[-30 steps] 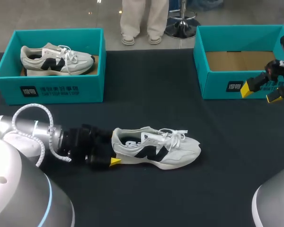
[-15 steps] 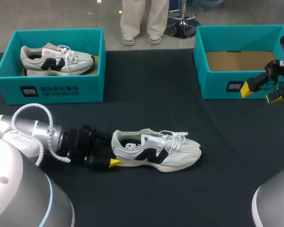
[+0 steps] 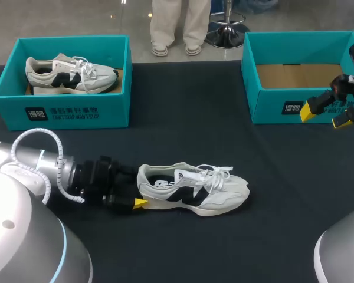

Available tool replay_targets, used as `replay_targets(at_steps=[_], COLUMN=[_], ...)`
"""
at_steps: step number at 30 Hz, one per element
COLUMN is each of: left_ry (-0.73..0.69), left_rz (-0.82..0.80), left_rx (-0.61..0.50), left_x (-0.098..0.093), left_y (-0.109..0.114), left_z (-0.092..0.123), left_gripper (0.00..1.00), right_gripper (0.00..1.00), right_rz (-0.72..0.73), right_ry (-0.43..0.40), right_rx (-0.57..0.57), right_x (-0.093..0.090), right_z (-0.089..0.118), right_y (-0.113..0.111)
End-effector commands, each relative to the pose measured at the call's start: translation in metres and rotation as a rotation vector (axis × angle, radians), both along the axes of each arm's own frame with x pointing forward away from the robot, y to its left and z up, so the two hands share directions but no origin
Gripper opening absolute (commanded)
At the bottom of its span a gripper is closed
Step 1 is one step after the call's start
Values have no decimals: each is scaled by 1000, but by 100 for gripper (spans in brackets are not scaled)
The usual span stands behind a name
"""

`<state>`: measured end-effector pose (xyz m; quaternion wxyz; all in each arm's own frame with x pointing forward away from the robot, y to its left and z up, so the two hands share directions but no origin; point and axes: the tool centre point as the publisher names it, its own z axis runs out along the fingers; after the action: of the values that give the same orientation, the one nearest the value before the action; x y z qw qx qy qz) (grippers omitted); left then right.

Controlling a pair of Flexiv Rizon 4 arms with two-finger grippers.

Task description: Take the shoe out of the shoebox, open the shoe tongue, remove and reinsert the insole, then place the shoe into the shoebox

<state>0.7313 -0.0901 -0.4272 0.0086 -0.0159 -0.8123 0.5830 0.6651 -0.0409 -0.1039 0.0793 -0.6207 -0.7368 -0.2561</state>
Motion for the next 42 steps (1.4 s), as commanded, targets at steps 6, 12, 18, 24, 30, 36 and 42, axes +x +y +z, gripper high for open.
replay_targets(at_steps=[6, 12, 18, 24, 30, 36, 42], left_ry=[0, 0, 0, 0, 0, 0, 0], left_rz=[-1, -1, -1, -1, -1, -1, -1], left_rx=[3, 3, 3, 3, 3, 3, 3], left_x=[-1, -1, -1, -1, -1, -1, -1], left_y=[0, 0, 0, 0, 0, 0, 0], left_z=[1, 1, 1, 1, 1, 1, 1], left_gripper=[0, 0, 0, 0, 0, 0, 0], right_gripper=[100, 100, 100, 100, 100, 100, 100], right_rz=[1, -42, -77, -9, 27, 27, 27], right_ry=[5, 105, 156, 226, 234, 234, 234], right_rx=[-2, -162, -298, -444, -478, -478, -478], right_x=[3, 10, 16, 22, 23, 23, 23], right_z=[0, -13, -34, -69, -76, -76, -76], right_y=[1, 40, 93, 147, 156, 156, 156])
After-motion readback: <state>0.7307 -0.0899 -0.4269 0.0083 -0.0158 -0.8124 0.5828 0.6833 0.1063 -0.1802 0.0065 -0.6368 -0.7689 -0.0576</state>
